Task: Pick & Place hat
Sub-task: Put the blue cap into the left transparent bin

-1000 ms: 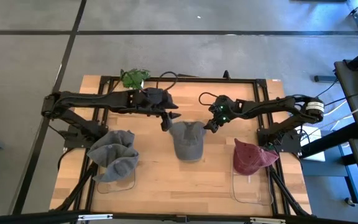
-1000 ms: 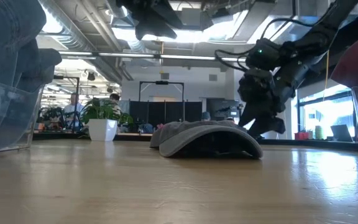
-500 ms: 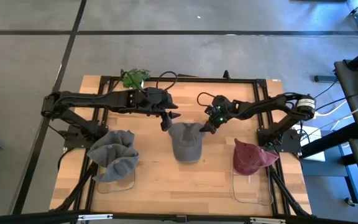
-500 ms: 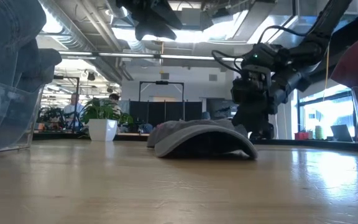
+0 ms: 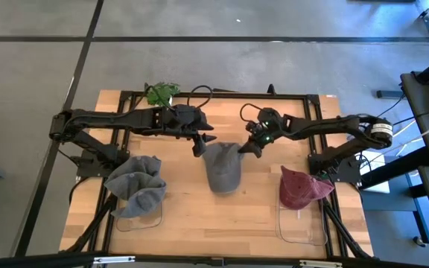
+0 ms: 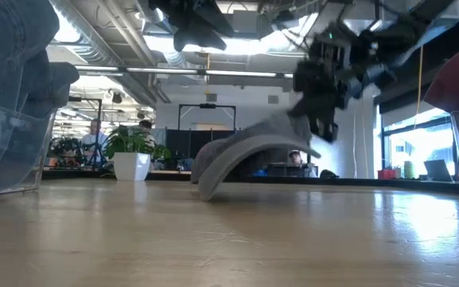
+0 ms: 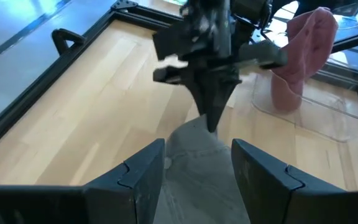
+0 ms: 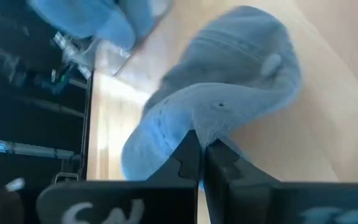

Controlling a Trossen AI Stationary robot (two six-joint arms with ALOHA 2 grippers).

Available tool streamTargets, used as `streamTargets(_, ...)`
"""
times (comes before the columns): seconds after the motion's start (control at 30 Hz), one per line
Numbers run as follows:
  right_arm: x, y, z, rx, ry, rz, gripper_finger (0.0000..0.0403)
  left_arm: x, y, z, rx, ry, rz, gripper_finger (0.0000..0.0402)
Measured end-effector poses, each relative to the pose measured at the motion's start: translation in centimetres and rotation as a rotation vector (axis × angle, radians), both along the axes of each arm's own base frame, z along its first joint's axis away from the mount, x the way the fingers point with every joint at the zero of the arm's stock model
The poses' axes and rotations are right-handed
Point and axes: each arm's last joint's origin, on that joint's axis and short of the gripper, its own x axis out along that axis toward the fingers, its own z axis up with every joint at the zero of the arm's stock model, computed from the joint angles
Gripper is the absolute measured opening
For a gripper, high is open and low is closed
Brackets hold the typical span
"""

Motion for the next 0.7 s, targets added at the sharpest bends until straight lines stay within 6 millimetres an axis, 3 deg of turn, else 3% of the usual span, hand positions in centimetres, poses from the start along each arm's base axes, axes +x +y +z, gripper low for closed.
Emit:
streamTargets(0.2, 1.4, 1.2, 6.2, -0.230, 0.052, 0.132, 0.0004, 0.1, -0.1, 0.3, 0.022, -0.027, -0.021, 0.0182)
streamTargets(0.33, 1.8, 2.3, 11.2, -0.379, 0.093, 0.209, 0.0004, -0.3, -0.1, 2.0, 0.032, -0.084, -0.022, 0.0182)
streamTargets(0.53, 1.1, 4.9, 18.2, -0.588, 0.111, 0.277, 0.0004, -1.6, -0.2, 4.6, 0.047, -0.168, -0.009, 0.0182)
streamTargets(0.7, -0.1, 7.4, 22.2, -0.648, 0.061, 0.372, 0.0004, -2.0, -0.4, 5.5, 0.032, -0.235, -0.052, 0.0184)
